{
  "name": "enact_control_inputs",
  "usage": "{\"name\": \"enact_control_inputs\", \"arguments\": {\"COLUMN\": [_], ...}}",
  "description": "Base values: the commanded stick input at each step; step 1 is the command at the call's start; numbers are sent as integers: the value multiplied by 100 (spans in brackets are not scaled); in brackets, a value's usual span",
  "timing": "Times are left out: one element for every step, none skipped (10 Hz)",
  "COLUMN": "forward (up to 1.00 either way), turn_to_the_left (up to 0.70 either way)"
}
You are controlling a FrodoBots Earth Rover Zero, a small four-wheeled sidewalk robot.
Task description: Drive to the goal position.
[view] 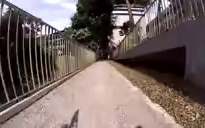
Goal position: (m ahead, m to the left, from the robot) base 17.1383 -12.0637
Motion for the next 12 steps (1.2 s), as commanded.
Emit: {"name": "enact_control_inputs", "arguments": {"forward": [100, 100, 100, 100, 100, 100, 100, 100, 100, 100, 100, 100], "turn_to_the_left": [0, 0, 0, 0, 0, 0, 0, 0, 0, 0, 0, 0]}}
